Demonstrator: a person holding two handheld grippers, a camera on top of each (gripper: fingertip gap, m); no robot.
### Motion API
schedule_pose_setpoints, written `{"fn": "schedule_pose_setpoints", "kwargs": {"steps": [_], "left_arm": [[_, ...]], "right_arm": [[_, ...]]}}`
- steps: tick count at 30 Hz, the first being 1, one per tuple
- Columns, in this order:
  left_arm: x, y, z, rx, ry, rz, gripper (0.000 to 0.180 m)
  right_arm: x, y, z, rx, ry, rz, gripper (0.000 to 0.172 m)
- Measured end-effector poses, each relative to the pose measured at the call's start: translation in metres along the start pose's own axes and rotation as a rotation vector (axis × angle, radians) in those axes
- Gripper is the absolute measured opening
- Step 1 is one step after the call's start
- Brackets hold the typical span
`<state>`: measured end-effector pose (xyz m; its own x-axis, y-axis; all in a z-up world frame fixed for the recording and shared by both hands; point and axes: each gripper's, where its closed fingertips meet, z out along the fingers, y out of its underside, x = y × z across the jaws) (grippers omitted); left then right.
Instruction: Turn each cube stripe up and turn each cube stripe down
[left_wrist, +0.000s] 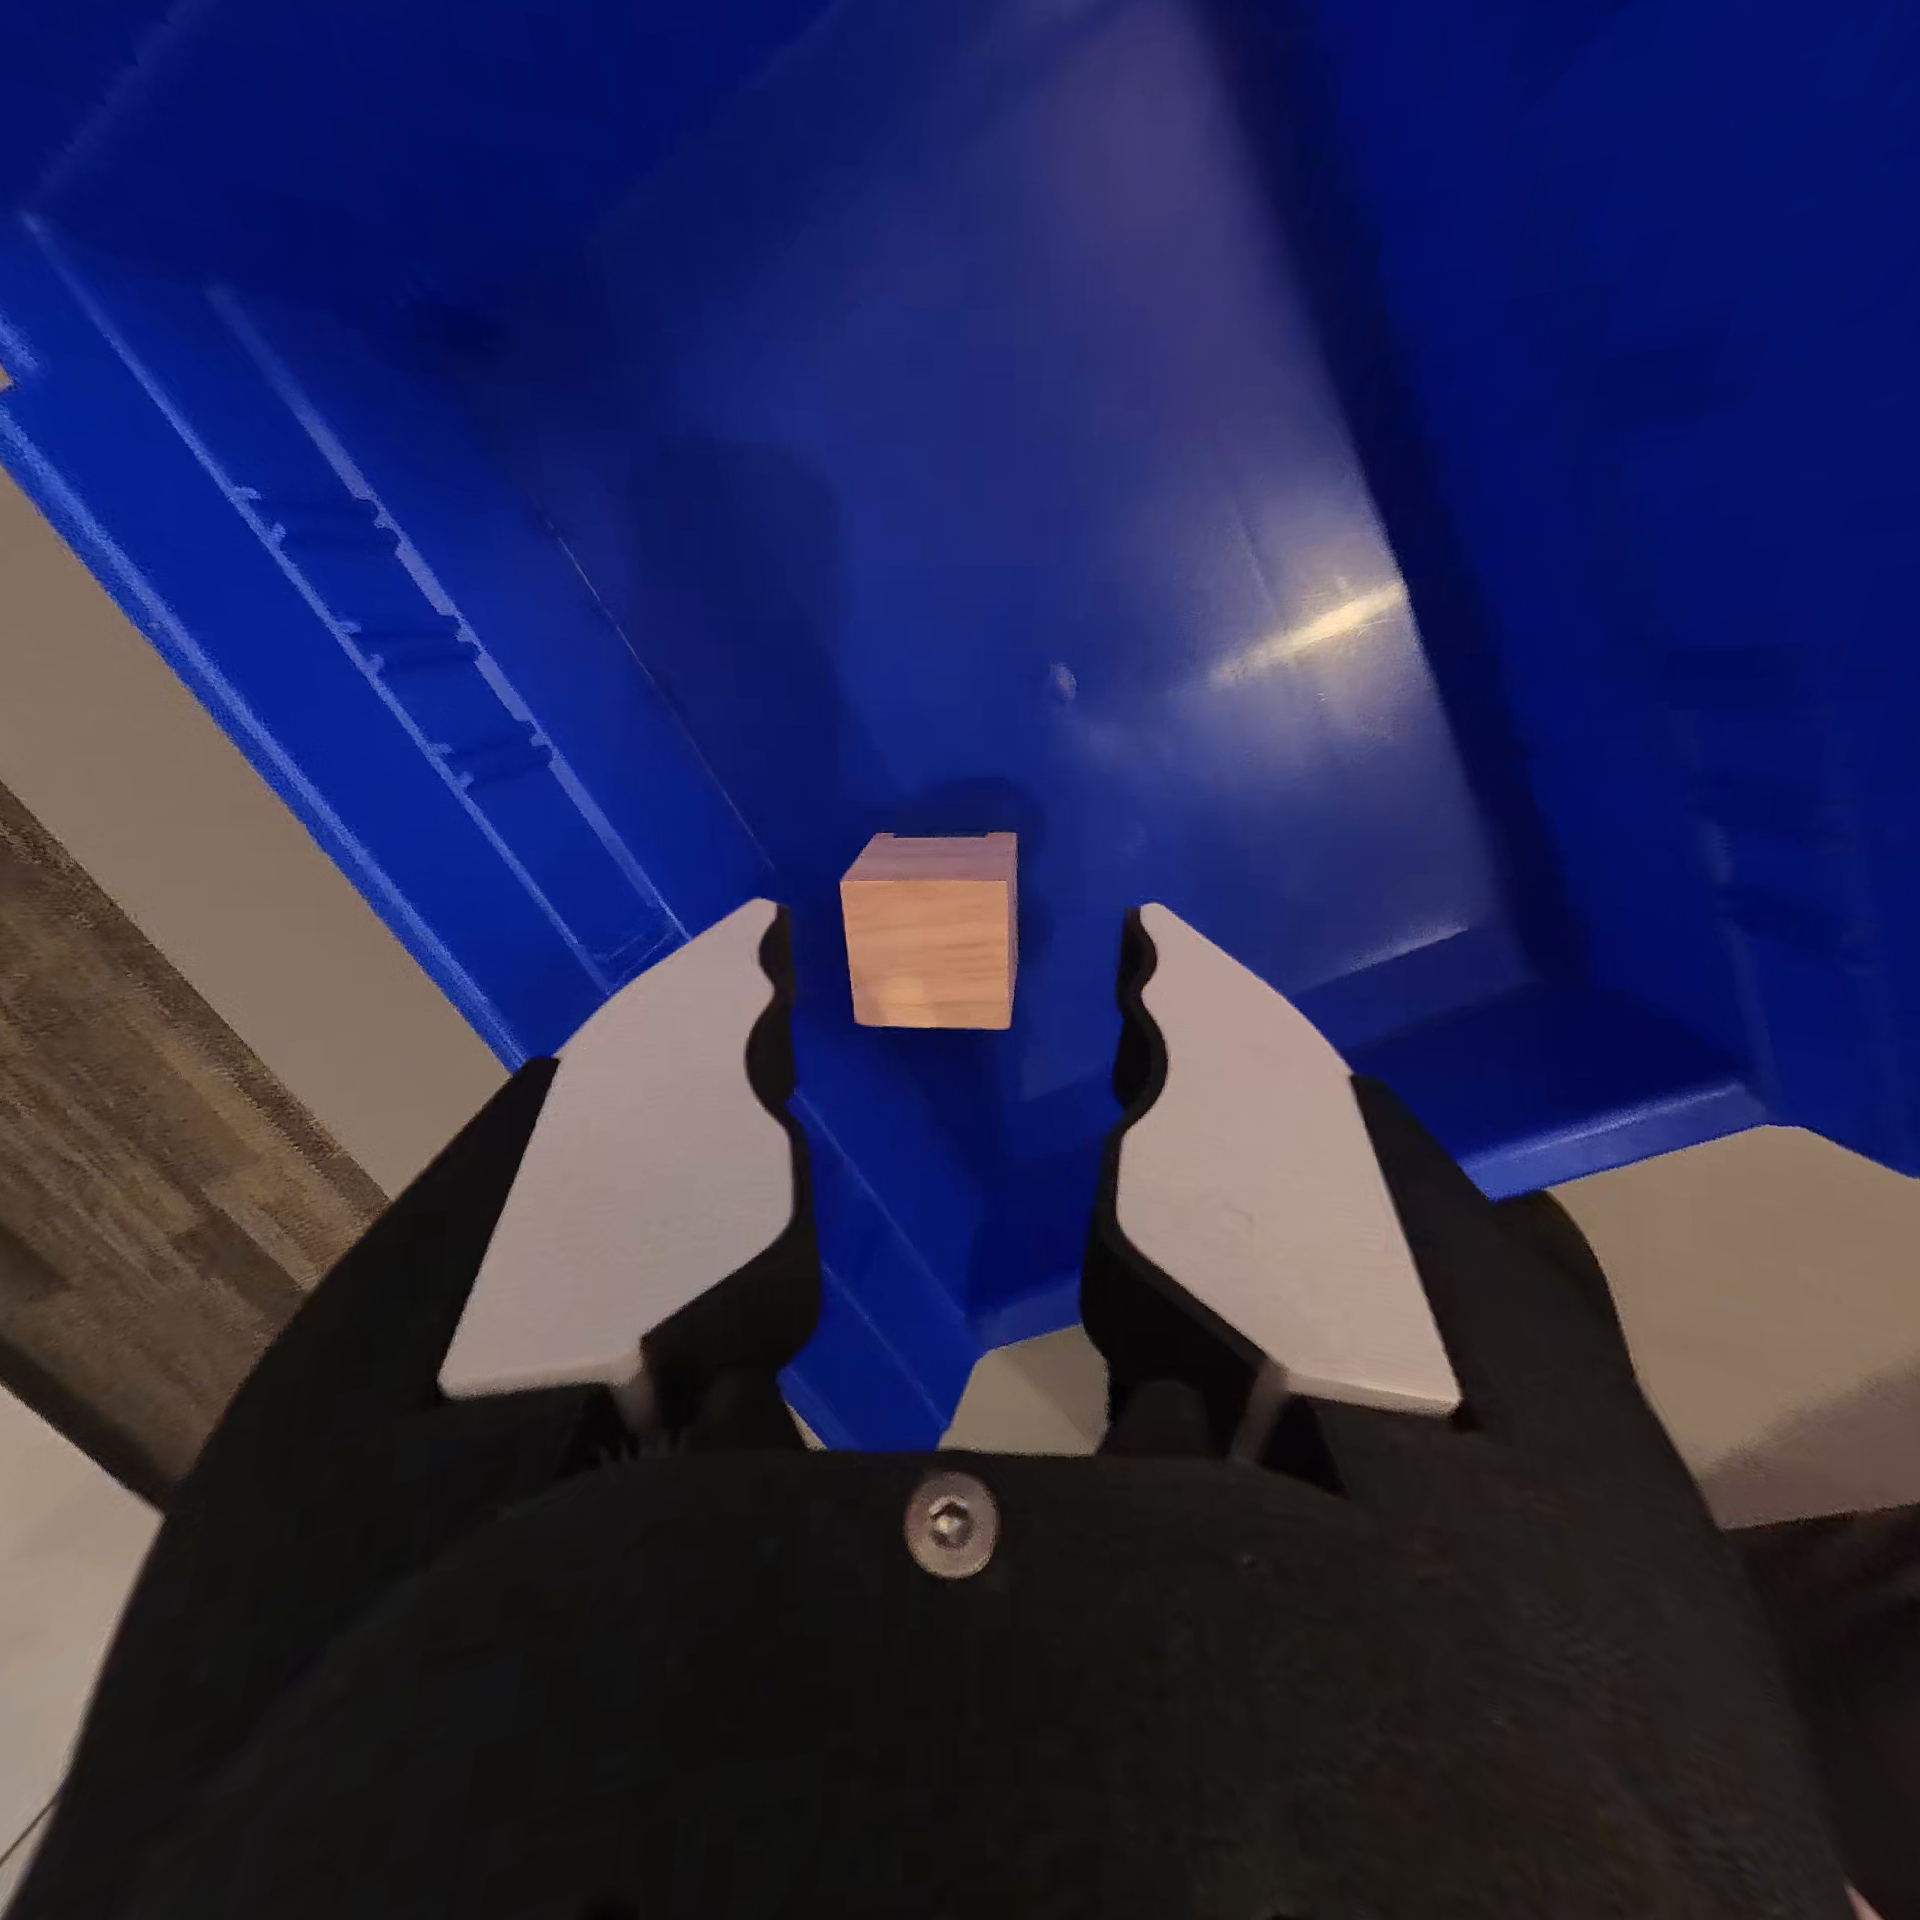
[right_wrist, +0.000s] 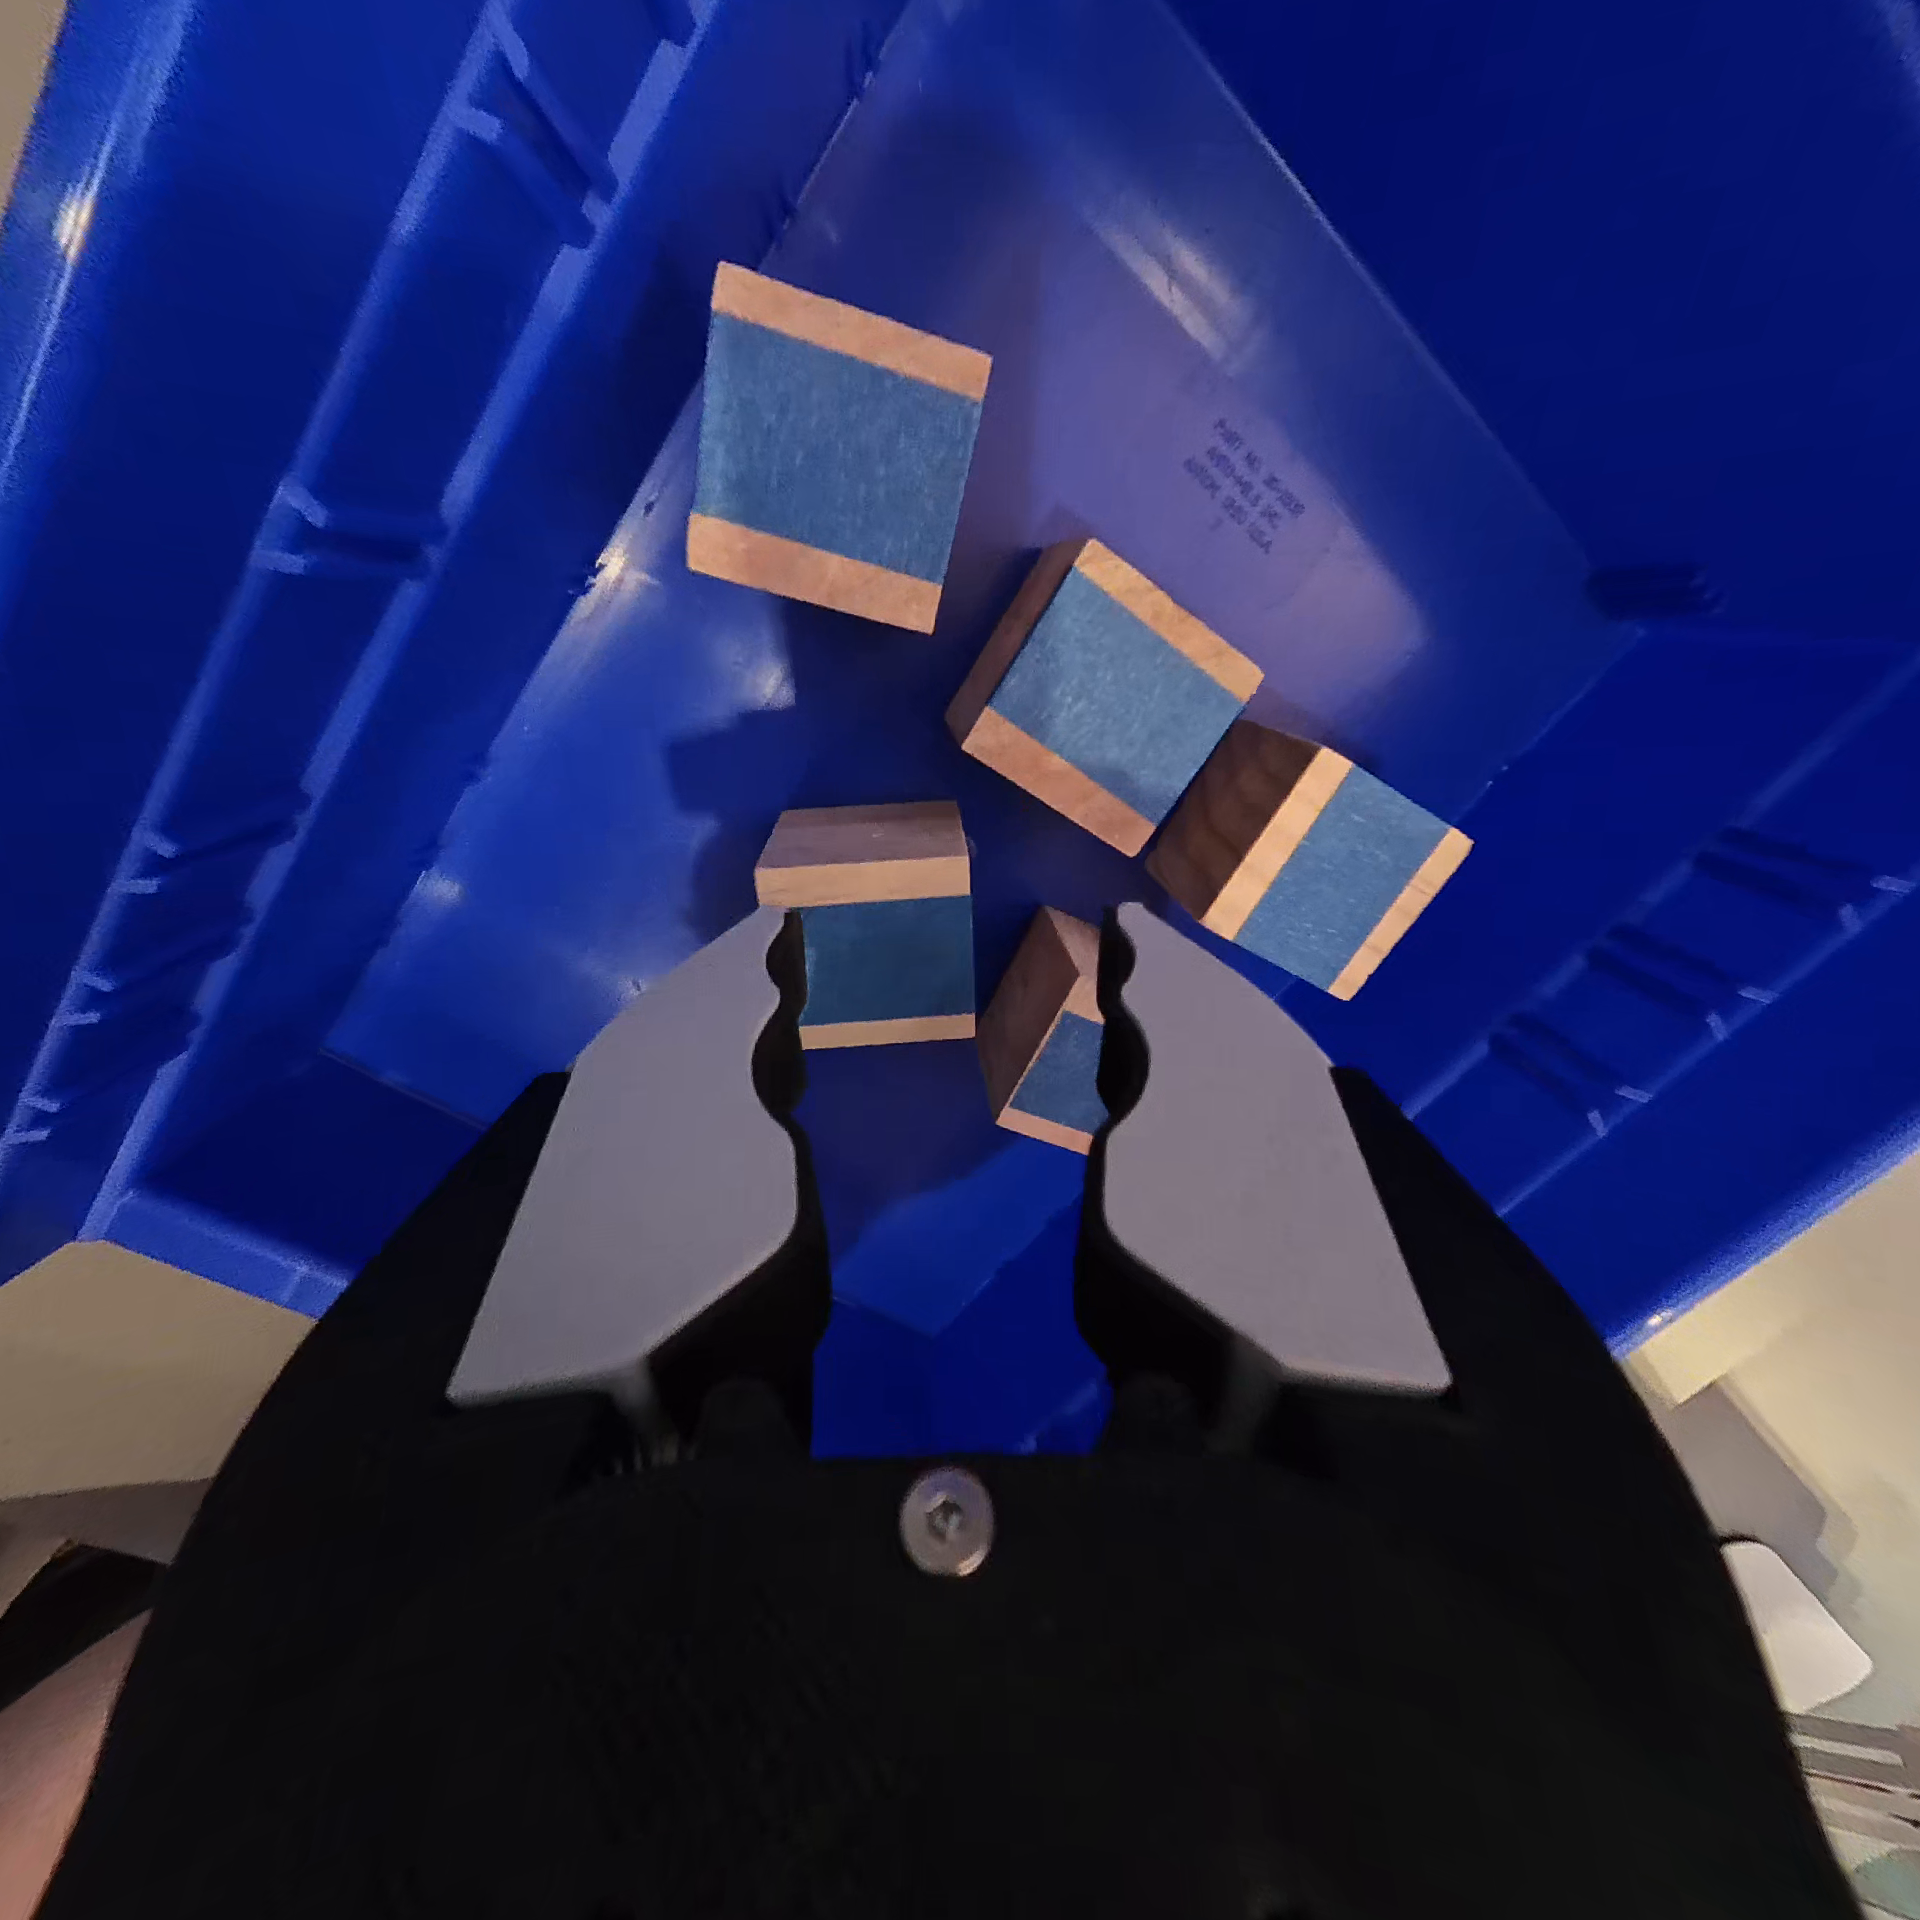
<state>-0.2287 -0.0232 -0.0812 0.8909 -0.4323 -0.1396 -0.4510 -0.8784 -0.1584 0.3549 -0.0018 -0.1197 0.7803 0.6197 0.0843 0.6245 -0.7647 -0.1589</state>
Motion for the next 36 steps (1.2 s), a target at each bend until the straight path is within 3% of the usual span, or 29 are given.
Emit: {"fn": "schedule_pose_setpoints", "kwargs": {"steps": [21,25,32,36], "left_arm": [[0.001,0.036,0.057,-0.321,0.054,-0.005,0.065],[-0.005,0.040,0.062,-0.363,0.017,0.007,0.046],[-0.006,0.019,0.033,-0.203,-0.008,0.029,0.046],[0.007,-0.027,-0.026,0.191,0.046,0.053,0.046]], "right_arm": [[0.003,-0.001,-0.021,0.077,0.009,-0.006,0.055],[0.003,-0.001,-0.021,0.077,0.010,-0.005,0.054],[0.006,-0.003,-0.027,0.081,0.053,-0.003,0.053],[0.013,-0.014,-0.056,0.157,0.183,0.026,0.052]]}}
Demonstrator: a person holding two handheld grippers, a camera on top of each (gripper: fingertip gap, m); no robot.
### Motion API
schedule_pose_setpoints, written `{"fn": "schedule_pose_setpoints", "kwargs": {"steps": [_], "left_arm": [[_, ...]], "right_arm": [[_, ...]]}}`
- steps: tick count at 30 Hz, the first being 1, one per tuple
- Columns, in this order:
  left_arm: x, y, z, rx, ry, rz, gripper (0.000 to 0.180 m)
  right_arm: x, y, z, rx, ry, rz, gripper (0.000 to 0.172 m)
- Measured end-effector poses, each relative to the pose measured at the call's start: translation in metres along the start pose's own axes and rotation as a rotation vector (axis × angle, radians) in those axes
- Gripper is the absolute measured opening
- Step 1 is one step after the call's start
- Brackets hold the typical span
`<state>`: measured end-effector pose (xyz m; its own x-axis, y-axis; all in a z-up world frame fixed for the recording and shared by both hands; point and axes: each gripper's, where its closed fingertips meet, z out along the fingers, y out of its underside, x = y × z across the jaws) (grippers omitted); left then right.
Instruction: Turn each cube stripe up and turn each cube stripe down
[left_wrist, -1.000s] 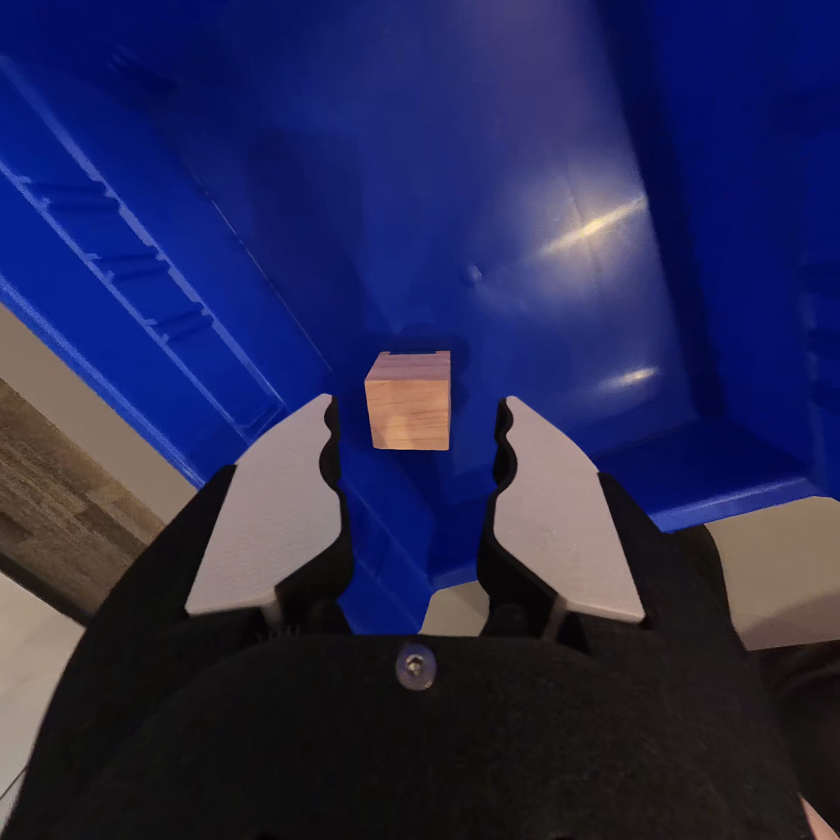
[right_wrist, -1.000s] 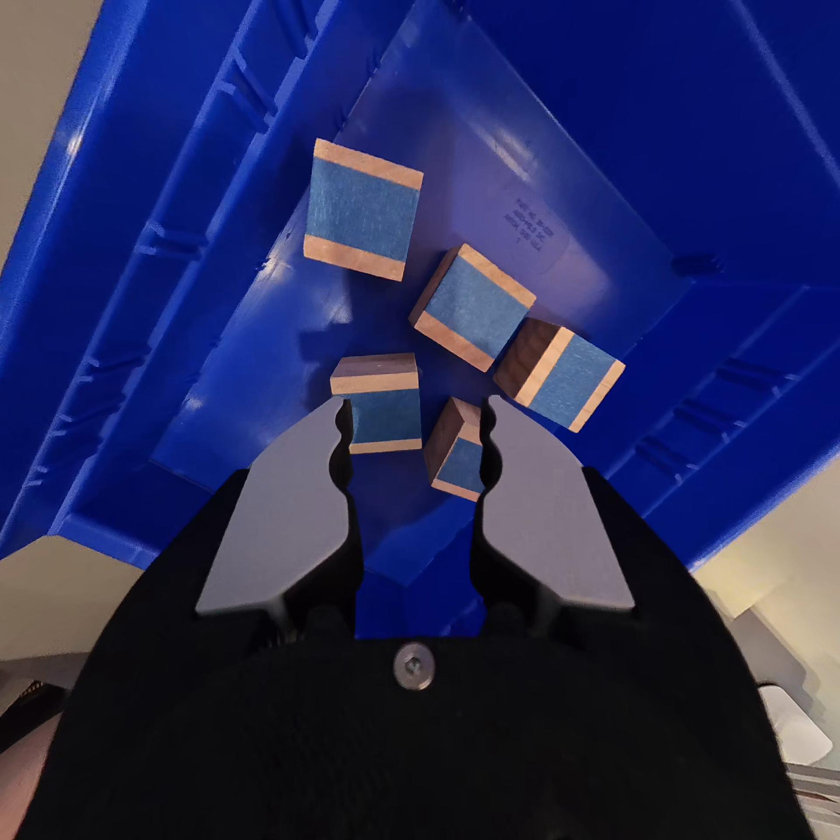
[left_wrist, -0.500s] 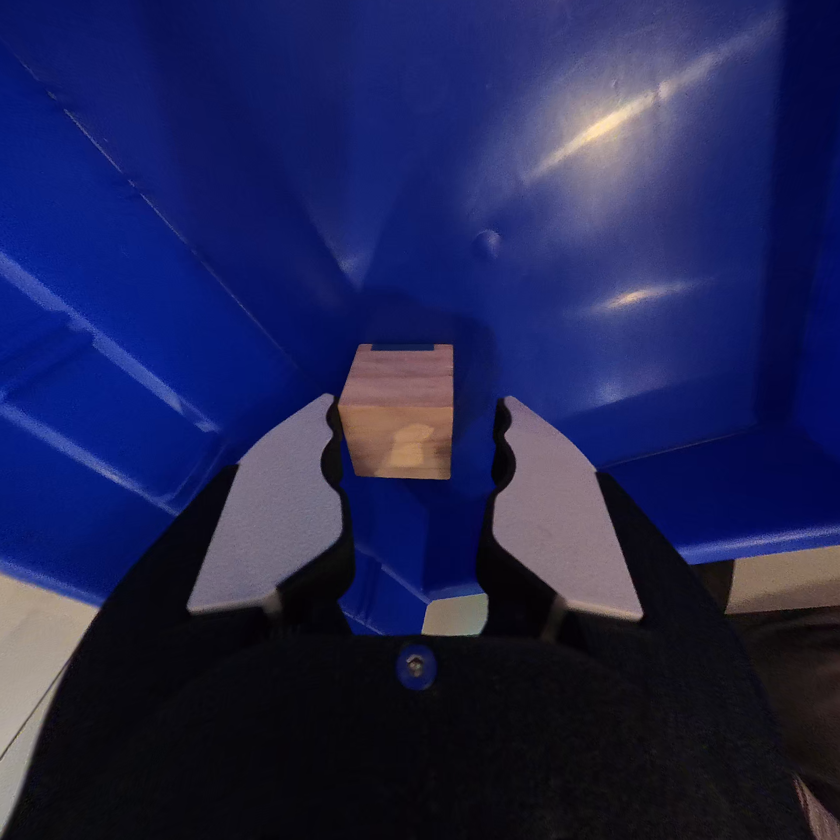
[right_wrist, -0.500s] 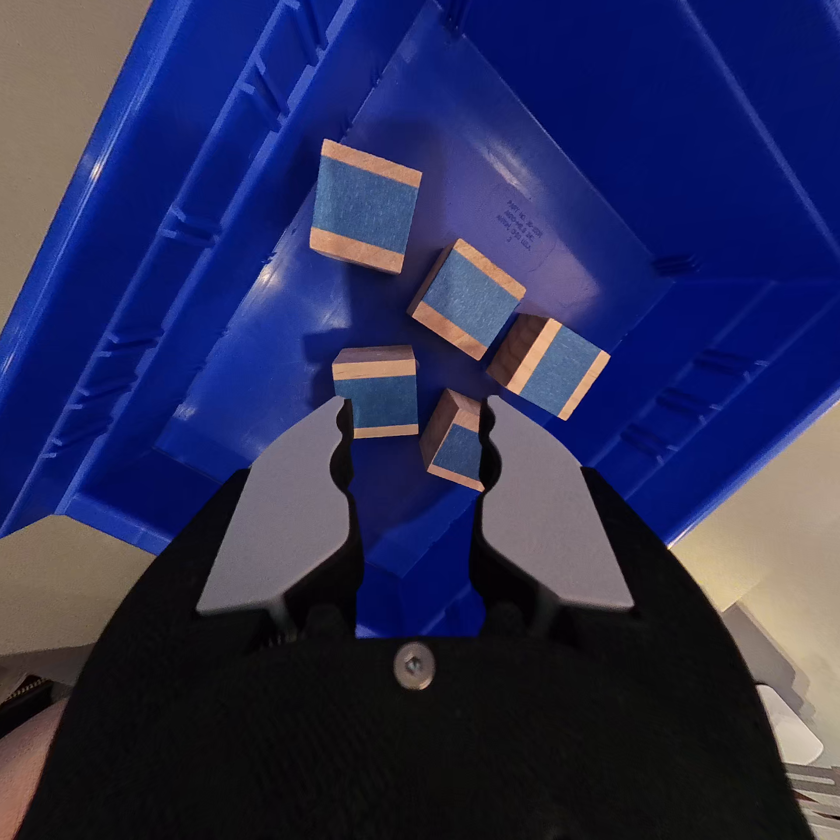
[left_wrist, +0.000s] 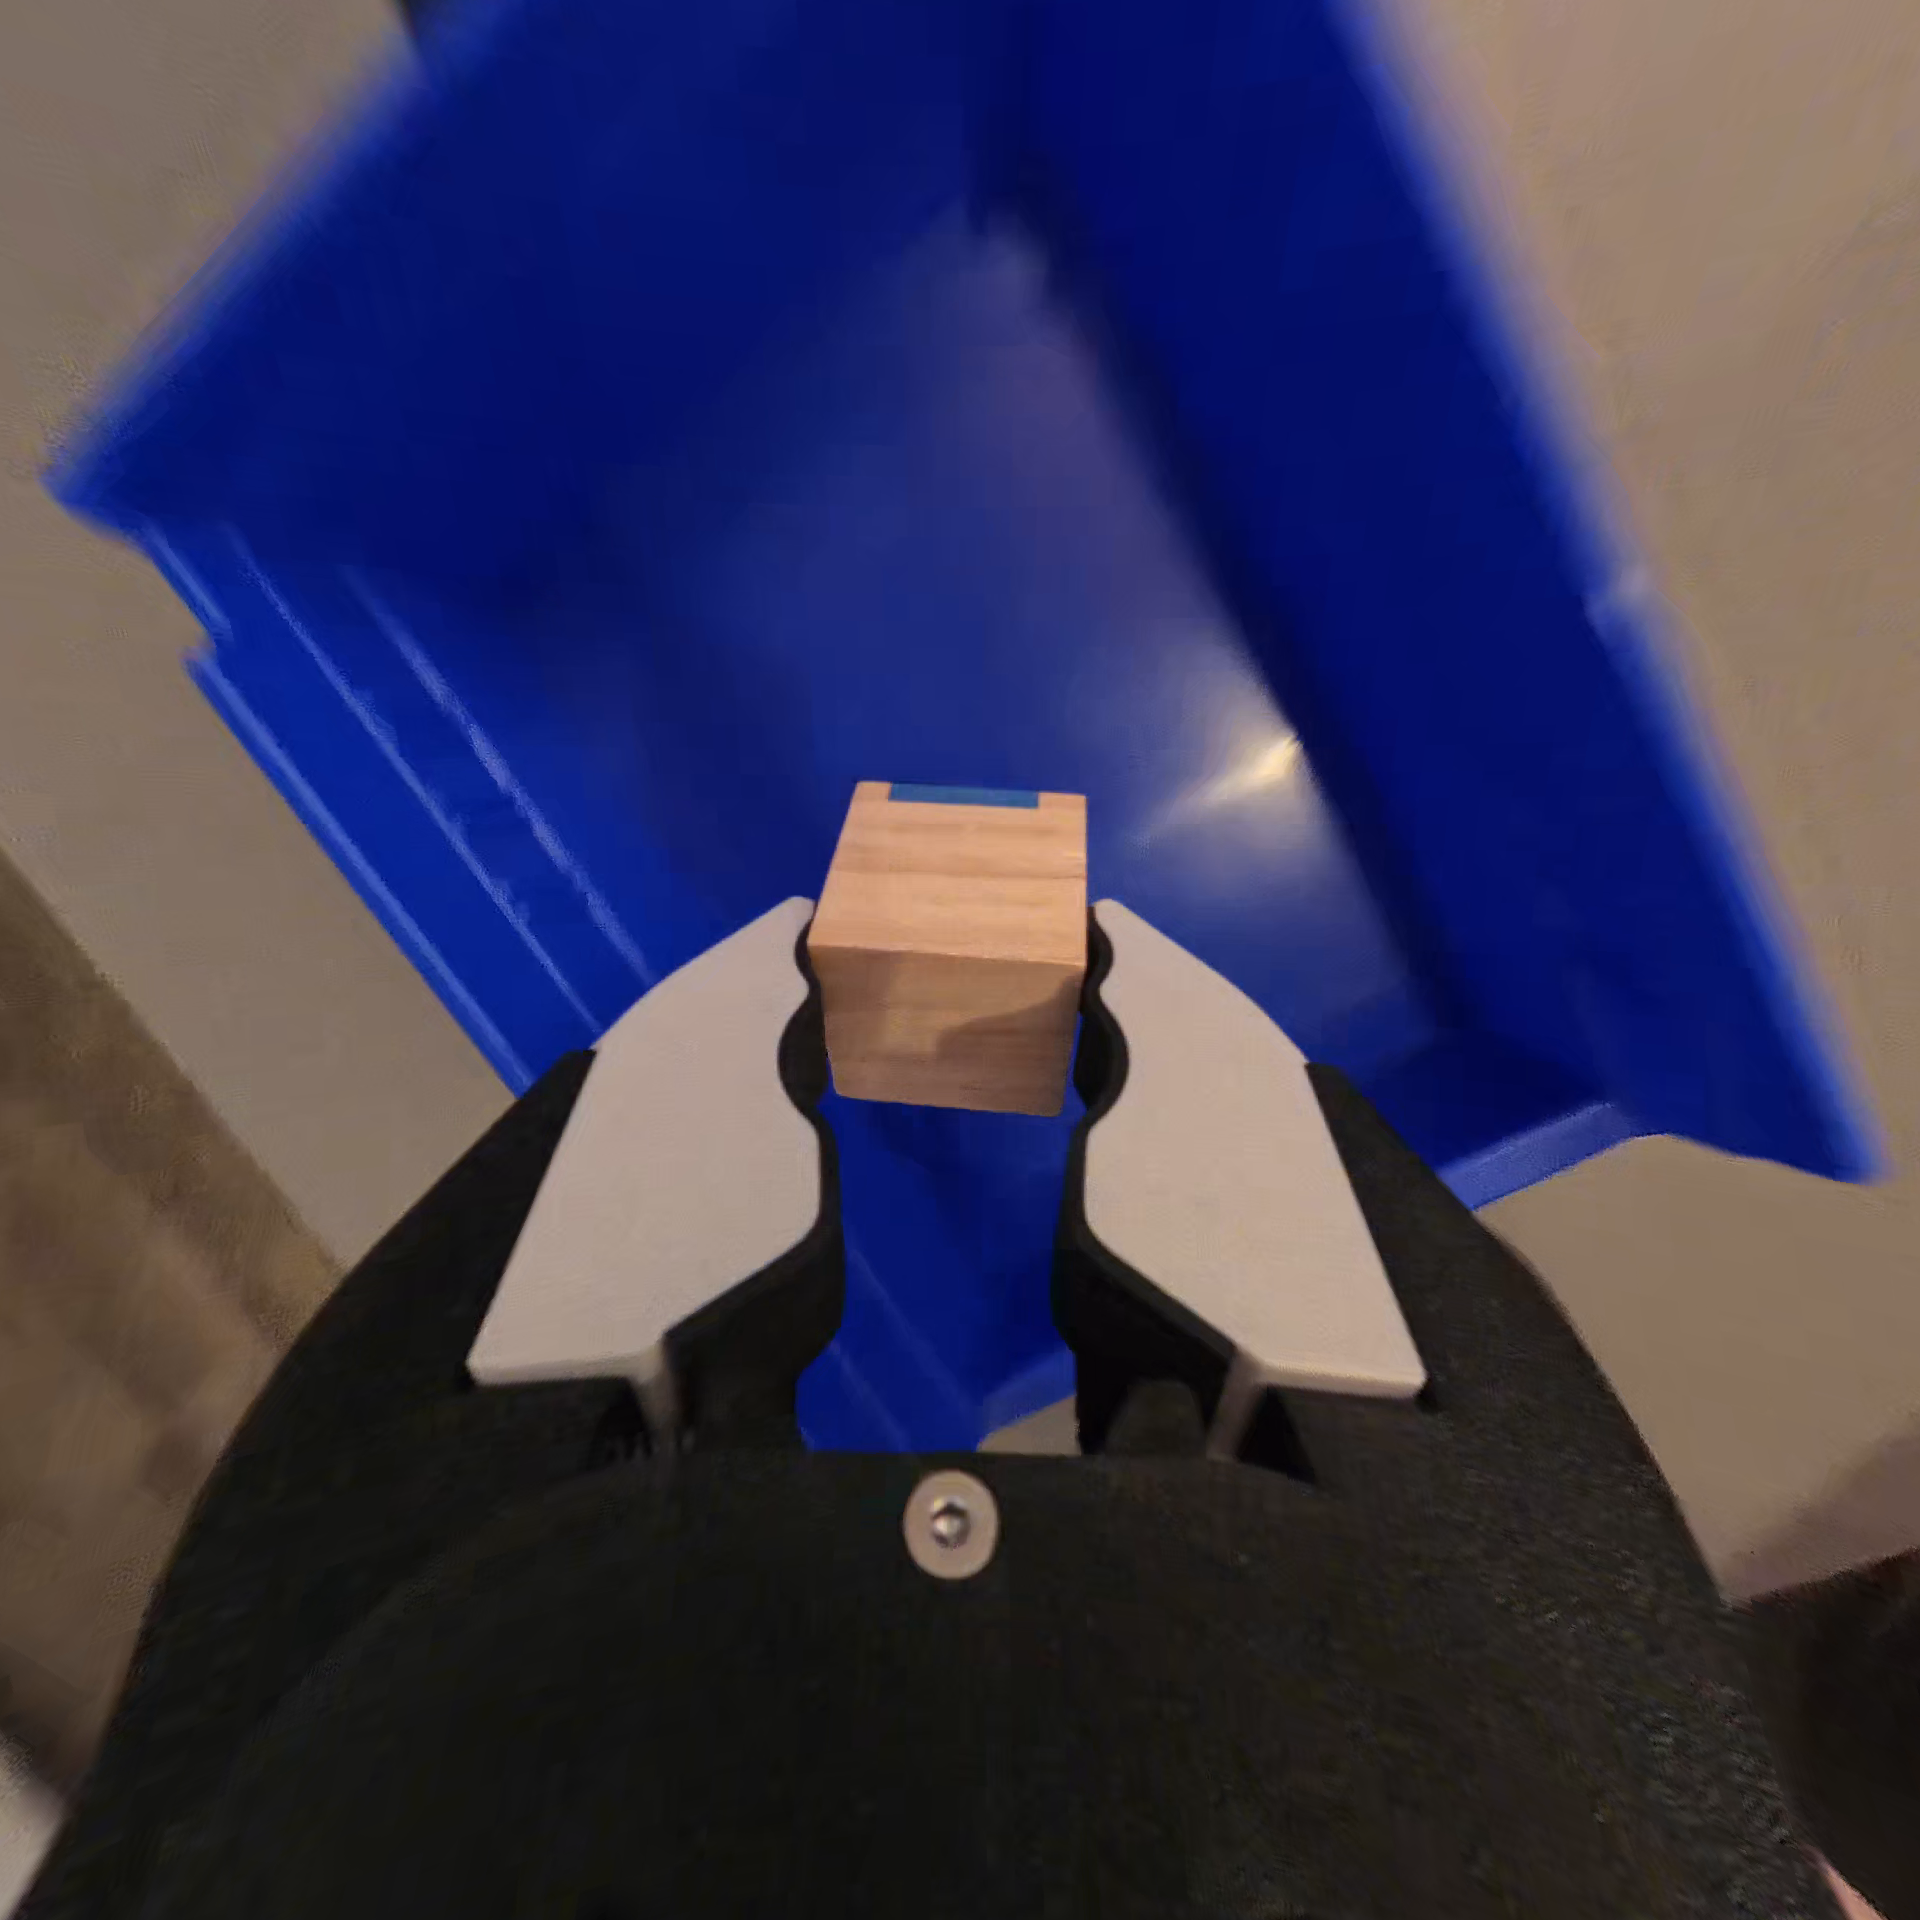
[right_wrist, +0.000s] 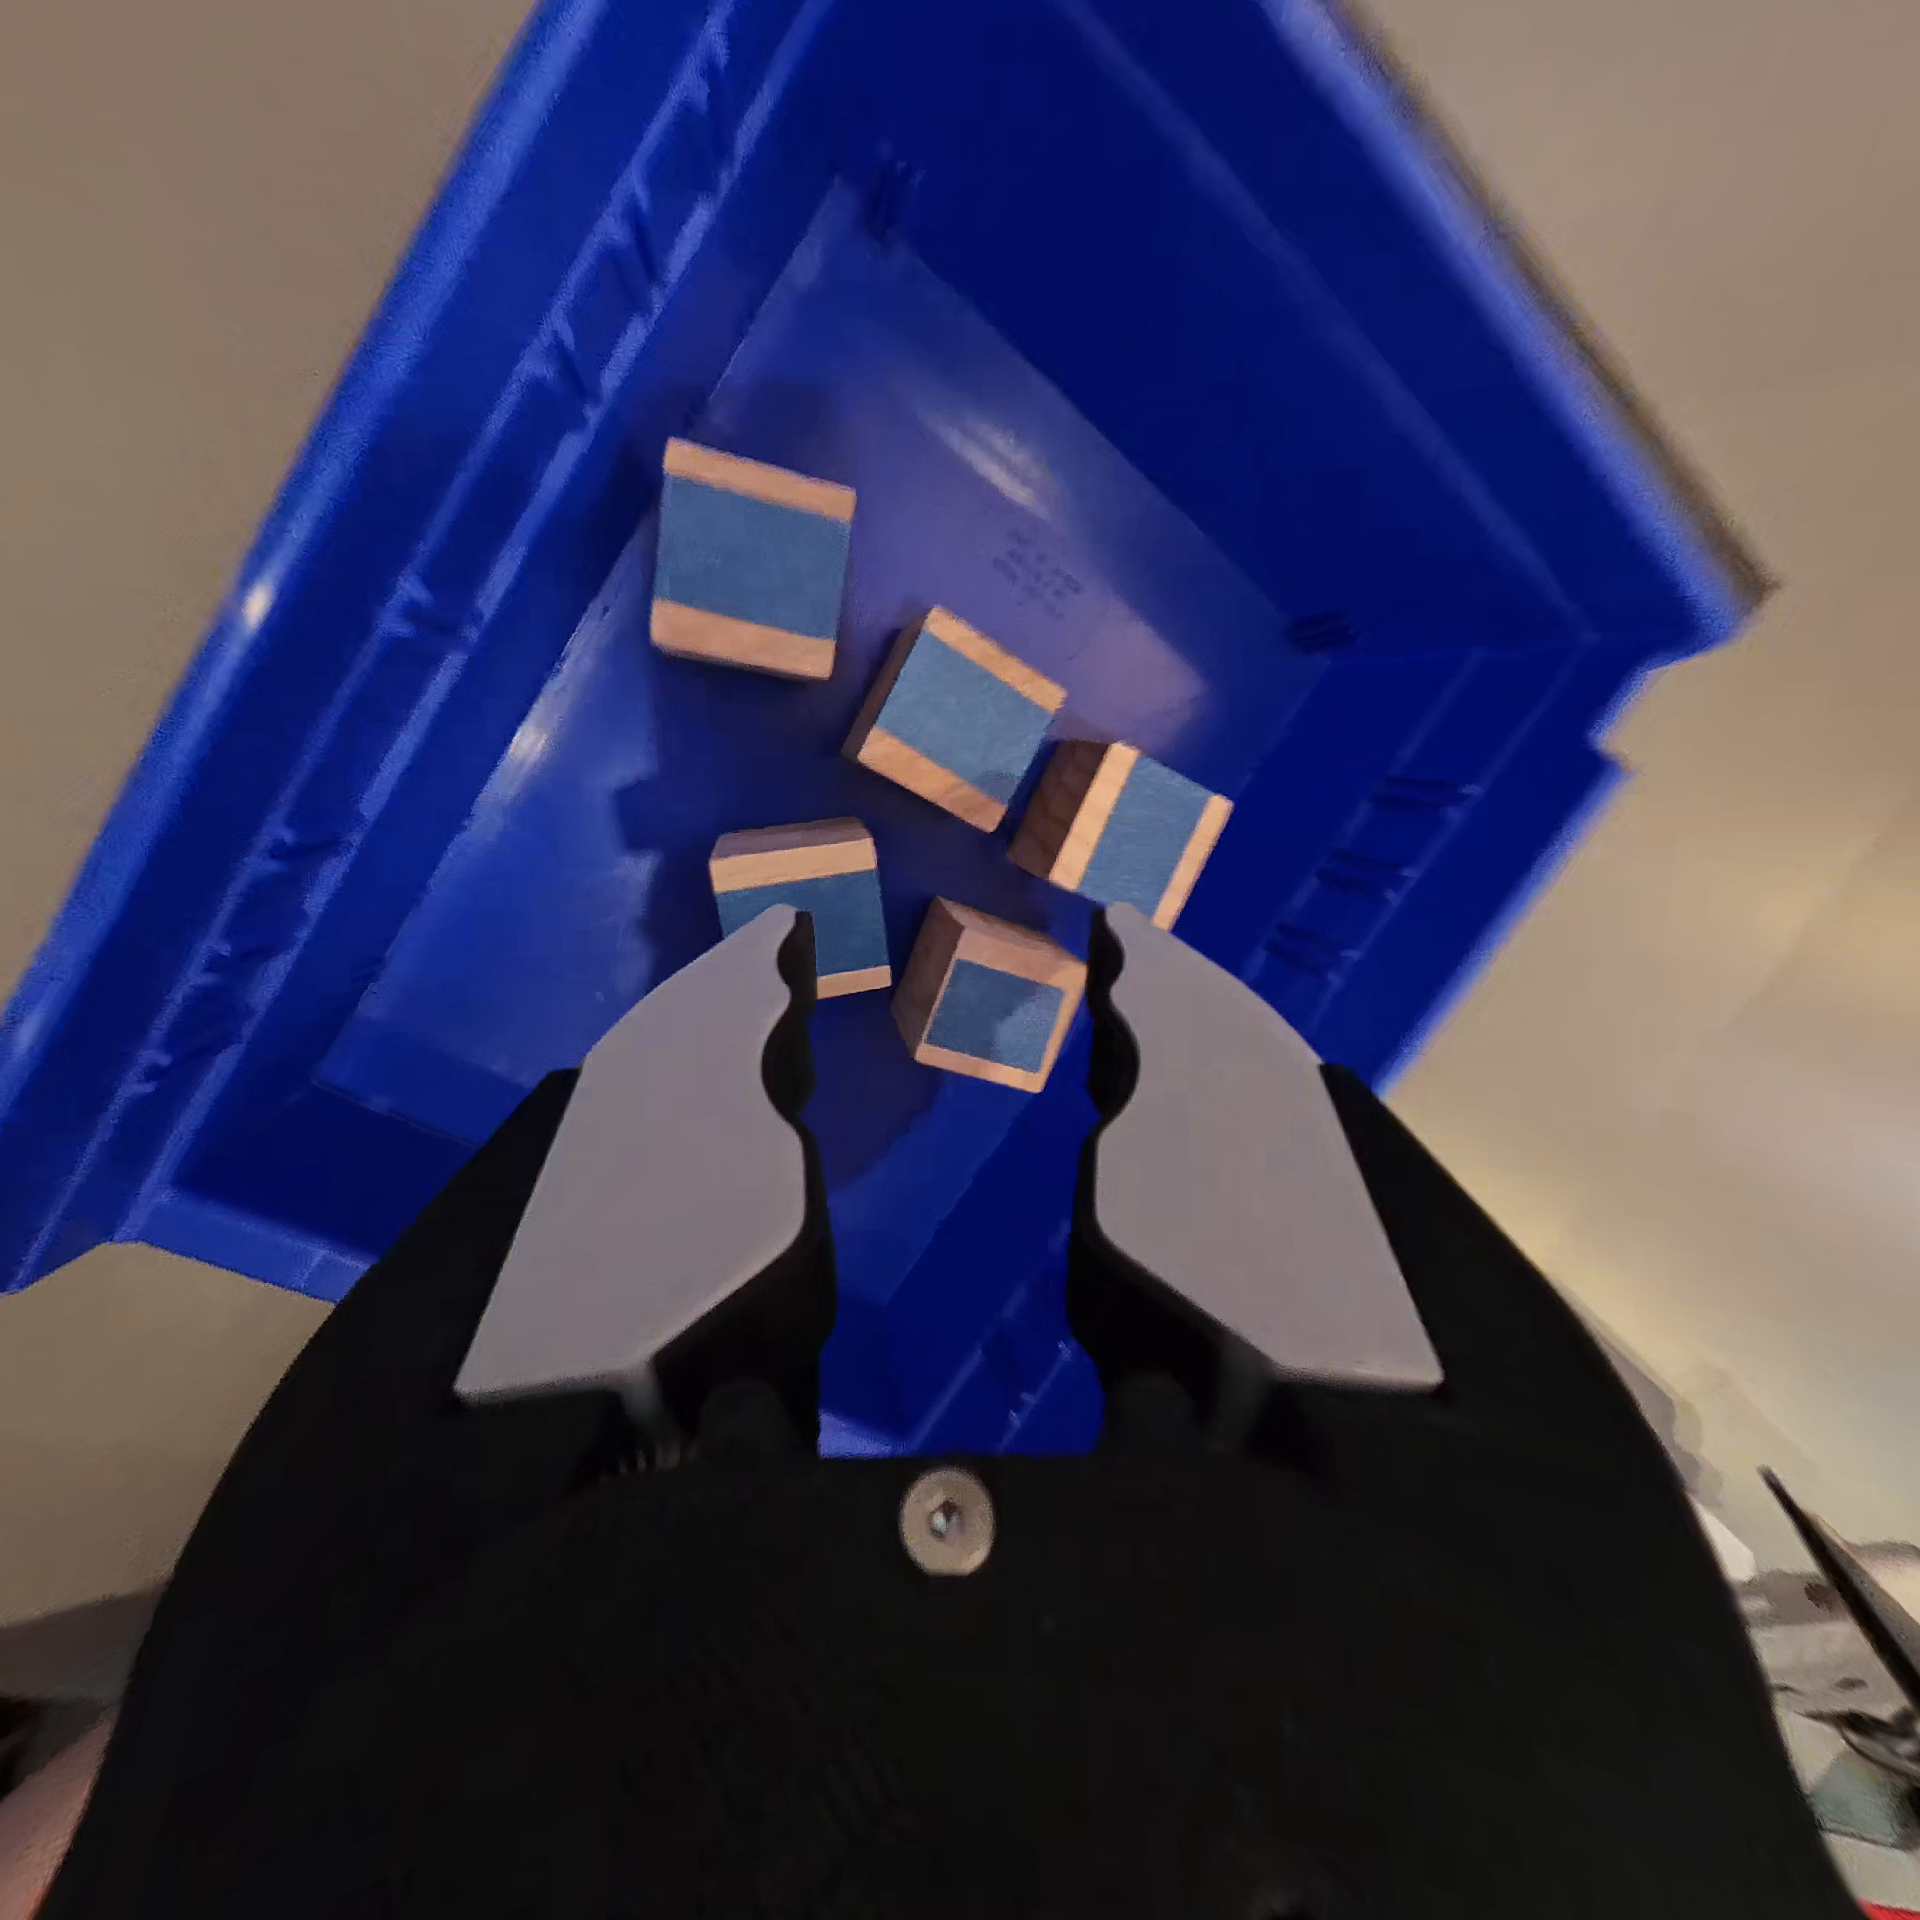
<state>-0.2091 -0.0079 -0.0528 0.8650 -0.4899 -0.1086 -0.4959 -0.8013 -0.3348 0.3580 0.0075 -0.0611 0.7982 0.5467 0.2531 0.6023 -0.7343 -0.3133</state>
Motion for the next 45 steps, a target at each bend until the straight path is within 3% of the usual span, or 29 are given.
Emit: {"fn": "schedule_pose_setpoints", "kwargs": {"steps": [3,5,7,9,11,13,16,21,30,34,36,38,42,45], "left_arm": [[0.044,-0.049,-0.051,0.355,0.196,0.071,0.045],[0.090,-0.067,-0.087,0.533,0.430,0.163,0.045],[0.134,-0.077,-0.116,0.641,0.652,0.239,0.045],[0.170,-0.083,-0.135,0.691,0.848,0.278,0.045],[0.200,-0.085,-0.146,0.689,1.048,0.295,0.045],[0.223,-0.082,-0.151,0.630,1.232,0.298,0.045],[0.244,-0.082,-0.147,0.572,1.353,0.299,0.045],[0.265,-0.077,-0.140,0.521,1.392,0.355,0.045],[0.279,-0.067,-0.134,0.504,1.313,0.471,0.046],[0.254,-0.081,-0.134,0.623,1.128,0.447,0.063],[0.235,-0.089,-0.142,0.717,1.026,0.427,0.061],[0.217,-0.091,-0.153,0.794,0.945,0.421,0.058],[0.198,-0.089,-0.173,0.914,0.863,0.415,0.053],[0.189,-0.086,-0.176,0.937,0.802,0.417,0.051]], "right_arm": [[-0.003,-0.036,-0.042,0.198,0.135,-0.046,0.054],[-0.024,-0.078,-0.077,0.437,0.185,-0.119,0.056],[-0.073,-0.123,-0.118,0.758,0.147,-0.259,0.070],[-0.142,-0.149,-0.154,1.073,0.061,-0.463,0.071],[-0.199,-0.152,-0.174,1.266,0.067,-0.656,0.071],[-0.234,-0.152,-0.183,1.365,0.160,-0.771,0.071],[-0.273,-0.147,-0.186,1.424,0.126,-0.839,0.071],[-0.286,-0.149,-0.181,1.424,0.084,-0.823,0.066],[-0.297,-0.142,-0.175,1.407,-0.031,-0.876,0.047],[-0.272,-0.138,-0.184,1.343,-0.059,-0.851,0.046],[-0.227,-0.136,-0.182,1.215,-0.062,-0.762,0.046],[-0.178,-0.120,-0.165,1.011,-0.177,-0.612,0.046],[-0.088,-0.065,-0.088,0.559,-0.198,-0.399,0.046],[-0.072,-0.027,-0.031,0.300,-0.304,-0.357,0.047]]}}
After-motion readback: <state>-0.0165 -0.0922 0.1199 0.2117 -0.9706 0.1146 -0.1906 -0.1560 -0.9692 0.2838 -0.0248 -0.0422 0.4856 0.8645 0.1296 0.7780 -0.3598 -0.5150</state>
